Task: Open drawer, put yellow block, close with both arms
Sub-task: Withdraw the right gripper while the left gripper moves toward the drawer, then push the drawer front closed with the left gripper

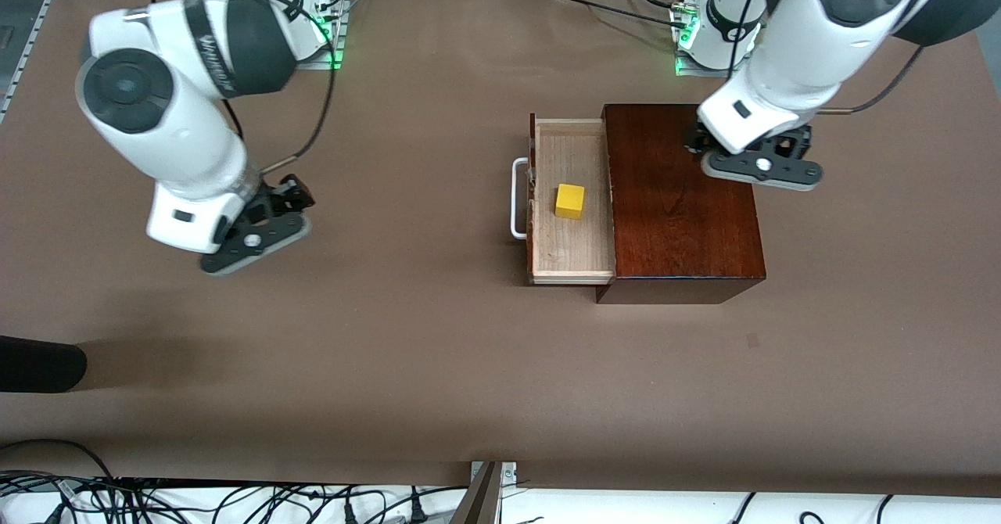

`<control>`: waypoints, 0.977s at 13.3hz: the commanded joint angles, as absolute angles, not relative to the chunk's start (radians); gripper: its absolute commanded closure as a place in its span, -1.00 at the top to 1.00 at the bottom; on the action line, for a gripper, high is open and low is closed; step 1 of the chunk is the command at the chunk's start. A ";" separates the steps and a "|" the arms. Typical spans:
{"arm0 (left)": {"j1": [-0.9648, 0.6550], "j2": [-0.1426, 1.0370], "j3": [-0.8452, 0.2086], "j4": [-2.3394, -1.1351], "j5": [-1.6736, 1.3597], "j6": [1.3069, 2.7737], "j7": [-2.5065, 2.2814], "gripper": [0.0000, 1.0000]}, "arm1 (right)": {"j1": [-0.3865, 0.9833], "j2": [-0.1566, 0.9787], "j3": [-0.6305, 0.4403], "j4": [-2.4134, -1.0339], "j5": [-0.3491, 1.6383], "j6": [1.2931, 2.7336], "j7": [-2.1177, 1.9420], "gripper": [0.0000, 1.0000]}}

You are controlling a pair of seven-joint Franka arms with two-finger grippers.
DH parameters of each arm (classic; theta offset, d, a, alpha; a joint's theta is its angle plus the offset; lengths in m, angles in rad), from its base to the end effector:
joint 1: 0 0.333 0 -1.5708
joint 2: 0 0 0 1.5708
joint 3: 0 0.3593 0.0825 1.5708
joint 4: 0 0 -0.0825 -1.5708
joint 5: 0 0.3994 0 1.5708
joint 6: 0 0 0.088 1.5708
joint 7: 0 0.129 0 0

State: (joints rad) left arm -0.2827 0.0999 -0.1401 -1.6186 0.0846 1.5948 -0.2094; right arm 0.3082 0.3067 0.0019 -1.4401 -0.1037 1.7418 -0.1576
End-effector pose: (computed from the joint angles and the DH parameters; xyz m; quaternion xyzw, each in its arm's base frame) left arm 0.5497 -0.2316 0.5671 -0.9914 0.1099 0.0473 0.0525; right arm 0.6533 0.1970 0.5331 0.9694 0.2401 0.0014 0.0508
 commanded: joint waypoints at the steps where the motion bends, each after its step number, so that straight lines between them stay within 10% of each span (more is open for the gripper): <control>1: -0.359 0.185 -0.153 -1.510 0.100 1.571 -0.367 1.00 | 0.209 0.175 0.017 -1.635 -0.035 1.830 -0.100 1.00; 13: -0.673 0.561 -0.179 -1.205 -0.083 1.580 -1.351 1.00 | -0.015 -0.014 0.003 -1.750 -0.026 1.780 -0.008 1.00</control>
